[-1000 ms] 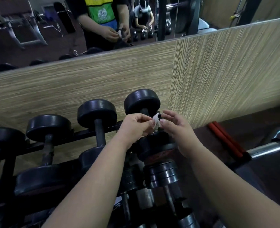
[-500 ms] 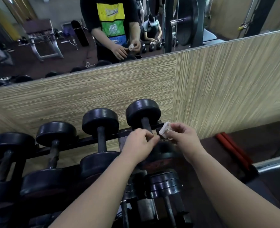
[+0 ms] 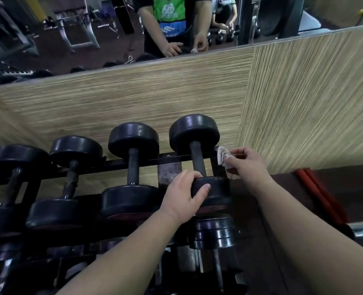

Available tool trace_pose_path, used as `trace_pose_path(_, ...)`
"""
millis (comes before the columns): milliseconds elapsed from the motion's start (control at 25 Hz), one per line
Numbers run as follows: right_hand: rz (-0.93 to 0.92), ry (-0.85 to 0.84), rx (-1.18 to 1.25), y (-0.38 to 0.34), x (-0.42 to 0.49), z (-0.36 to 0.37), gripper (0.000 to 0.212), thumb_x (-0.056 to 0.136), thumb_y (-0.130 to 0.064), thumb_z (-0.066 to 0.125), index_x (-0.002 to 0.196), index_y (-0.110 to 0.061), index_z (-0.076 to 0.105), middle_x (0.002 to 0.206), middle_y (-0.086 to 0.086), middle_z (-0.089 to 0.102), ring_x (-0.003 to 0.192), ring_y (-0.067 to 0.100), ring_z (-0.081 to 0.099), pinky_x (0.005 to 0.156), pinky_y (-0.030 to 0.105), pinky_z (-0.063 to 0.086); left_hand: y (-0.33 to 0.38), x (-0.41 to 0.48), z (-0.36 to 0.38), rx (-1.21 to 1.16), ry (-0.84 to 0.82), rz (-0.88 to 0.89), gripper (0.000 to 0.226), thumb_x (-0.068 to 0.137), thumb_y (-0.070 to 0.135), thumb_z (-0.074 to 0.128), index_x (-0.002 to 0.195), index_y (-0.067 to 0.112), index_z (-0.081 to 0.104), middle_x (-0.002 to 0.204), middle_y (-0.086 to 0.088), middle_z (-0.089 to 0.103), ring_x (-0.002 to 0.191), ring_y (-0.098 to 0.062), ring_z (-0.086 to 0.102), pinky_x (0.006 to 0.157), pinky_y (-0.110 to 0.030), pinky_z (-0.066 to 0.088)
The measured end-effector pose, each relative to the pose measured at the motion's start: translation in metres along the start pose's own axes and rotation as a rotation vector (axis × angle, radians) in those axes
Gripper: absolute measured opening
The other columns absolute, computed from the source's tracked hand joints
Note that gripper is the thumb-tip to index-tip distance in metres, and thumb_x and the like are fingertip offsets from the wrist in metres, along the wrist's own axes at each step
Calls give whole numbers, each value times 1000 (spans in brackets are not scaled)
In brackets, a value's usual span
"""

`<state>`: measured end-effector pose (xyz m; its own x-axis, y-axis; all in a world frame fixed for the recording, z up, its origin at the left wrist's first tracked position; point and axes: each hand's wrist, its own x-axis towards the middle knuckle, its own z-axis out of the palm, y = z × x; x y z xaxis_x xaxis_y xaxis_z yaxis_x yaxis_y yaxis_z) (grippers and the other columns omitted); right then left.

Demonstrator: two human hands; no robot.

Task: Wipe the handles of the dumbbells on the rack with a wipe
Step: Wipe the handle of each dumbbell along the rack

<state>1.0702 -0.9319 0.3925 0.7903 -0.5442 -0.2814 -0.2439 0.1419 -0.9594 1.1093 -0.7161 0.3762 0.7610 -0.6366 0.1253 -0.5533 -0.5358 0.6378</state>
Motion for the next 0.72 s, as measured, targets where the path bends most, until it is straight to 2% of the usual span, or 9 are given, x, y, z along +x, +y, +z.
trace_pose_path(80, -15, -30, -76, 1, 12, -2, 32, 81, -4, 82, 110, -12, 69, 111, 11, 71, 98, 26, 72, 88, 43, 62, -7, 1, 8, -4, 71, 41, 40, 95, 53, 50, 115, 20, 63, 103, 14, 54, 97, -9, 55, 89, -30, 48)
trace_pose_path(160, -66, -83, -178, 4, 23, -2, 40, 75, -1, 85, 111, -13, 71, 112, 4, 71, 96, 21, 72, 87, 35, 60, -14, 1, 15, -3, 147, 125, 39, 95, 44, 51, 114, 13, 66, 102, 8, 59, 95, -14, 59, 85, -32, 49)
trace_pose_path(240, -101, -123, -246, 5, 31, 1, 38, 75, 4, 84, 105, -16, 72, 104, 0, 71, 87, 13, 69, 81, 22, 55, -20, 1, 19, -1, 194, 168, 39, 94, 38, 52, 114, 9, 67, 101, 1, 63, 92, -19, 60, 82, -36, 51)
trace_pose_path(280, -112, -135, -269, 7, 36, 4, 37, 76, 4, 83, 101, -20, 72, 98, -1, 72, 86, 12, 67, 80, 20, 53, -22, 1, 21, -7, 208, 174, 39, 93, 37, 52, 113, 8, 68, 100, -1, 63, 91, -20, 60, 81, -37, 51)
trace_pose_path(400, -165, -155, -271, 15, 44, 16, 33, 79, 1, 83, 91, -28, 71, 90, -3, 73, 88, 14, 67, 85, 28, 54, -23, 0, 23, -29, 237, 176, 40, 93, 36, 54, 112, 5, 69, 99, -3, 63, 90, -22, 60, 80, -38, 51)
trace_pose_path(560, -209, -4, -248, 30, 57, 30, 26, 81, -11, 83, 100, -17, 65, 96, 3, 73, 88, 12, 69, 83, 28, 54, -25, 0, 23, -73, 240, 185, 41, 91, 36, 57, 112, 2, 69, 99, -6, 64, 90, -25, 62, 80, -42, 52)
trace_pose_path(640, -246, 31, -332, 33, 62, 35, 19, 84, -17, 82, 98, -13, 71, 84, -4, 70, 75, -2, 64, 74, 18, 50, -26, 1, 23, -79, 239, 194, 43, 90, 37, 58, 112, 2, 69, 99, -7, 64, 89, -26, 62, 80, -43, 51)
trace_pose_path(720, -272, -29, -384, 32, 63, 39, 18, 87, -23, 81, 100, -11, 77, 79, -9, 69, 68, -9, 63, 68, 8, 47, -26, 1, 25, -82, 246, 200, 44, 90, 37, 58, 112, 1, 70, 99, -8, 65, 89, -26, 63, 80, -43, 52)
